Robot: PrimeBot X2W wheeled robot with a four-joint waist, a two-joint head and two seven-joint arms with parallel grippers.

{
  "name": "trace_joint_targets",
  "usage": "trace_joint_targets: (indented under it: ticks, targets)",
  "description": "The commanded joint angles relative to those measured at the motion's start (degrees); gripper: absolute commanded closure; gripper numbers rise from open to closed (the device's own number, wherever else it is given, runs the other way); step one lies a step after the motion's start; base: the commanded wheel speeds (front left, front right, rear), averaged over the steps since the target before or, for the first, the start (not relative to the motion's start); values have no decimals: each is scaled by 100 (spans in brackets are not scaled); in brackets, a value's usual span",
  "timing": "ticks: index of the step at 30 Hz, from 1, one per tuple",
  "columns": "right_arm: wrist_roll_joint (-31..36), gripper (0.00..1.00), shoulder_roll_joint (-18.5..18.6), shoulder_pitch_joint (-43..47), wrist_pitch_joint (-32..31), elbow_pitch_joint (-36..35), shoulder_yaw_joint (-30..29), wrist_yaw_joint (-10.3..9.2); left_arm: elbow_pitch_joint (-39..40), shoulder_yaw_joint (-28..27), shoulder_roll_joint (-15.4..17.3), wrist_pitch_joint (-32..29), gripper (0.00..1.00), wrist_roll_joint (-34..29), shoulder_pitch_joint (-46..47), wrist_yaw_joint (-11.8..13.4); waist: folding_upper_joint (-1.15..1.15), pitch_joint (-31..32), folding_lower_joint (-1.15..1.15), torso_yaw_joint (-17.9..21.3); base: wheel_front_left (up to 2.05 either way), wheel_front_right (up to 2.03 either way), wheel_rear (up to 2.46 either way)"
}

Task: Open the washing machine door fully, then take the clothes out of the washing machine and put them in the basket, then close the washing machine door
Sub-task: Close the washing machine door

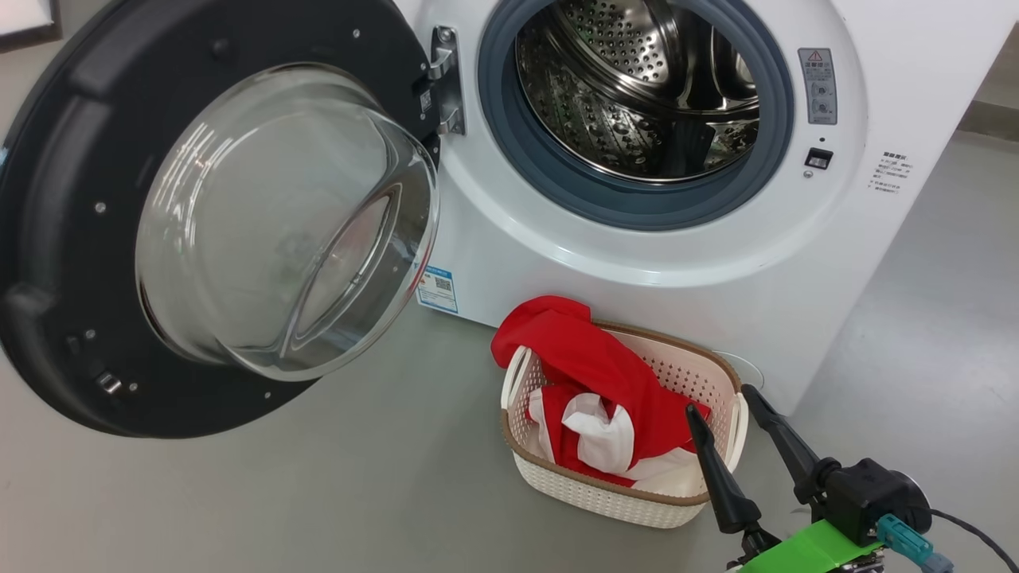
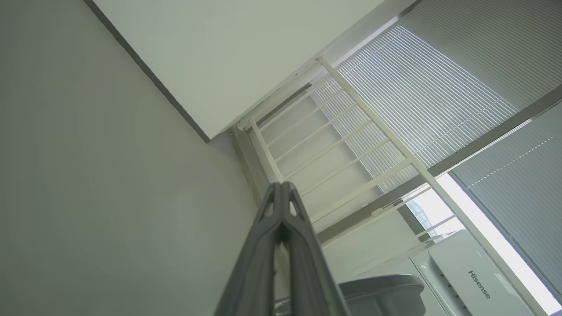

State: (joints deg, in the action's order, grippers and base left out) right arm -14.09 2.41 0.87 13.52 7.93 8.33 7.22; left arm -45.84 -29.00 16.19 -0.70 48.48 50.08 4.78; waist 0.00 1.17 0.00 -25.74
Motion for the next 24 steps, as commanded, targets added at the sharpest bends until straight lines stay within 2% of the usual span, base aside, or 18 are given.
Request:
trace_joint_targets:
  ticks: [1, 9, 14, 24]
  targets:
    - [26, 0, 46, -176, -15, -144, 154, 26, -66, -113, 382, -231, 100, 120, 253, 45, 0, -16, 0, 32, 0, 0, 0]
    - [73, 0, 46, -187, -91, -175, 202, 26, -777, -119, 522, -1146, 100, 458, 604, -23, 0, -40, 0, 128, 0, 0, 0]
    - [73, 0, 62, -202, -132, -197, 251, 26, -1064, 8, 593, -1696, 100, 531, 636, -236, 0, -44, 0, 203, 0, 0, 0]
    - [34, 0, 135, -177, -197, -236, 328, 26, -1385, 32, 698, -2024, 100, 630, 577, -415, 0, -39, 0, 360, 0, 0, 0]
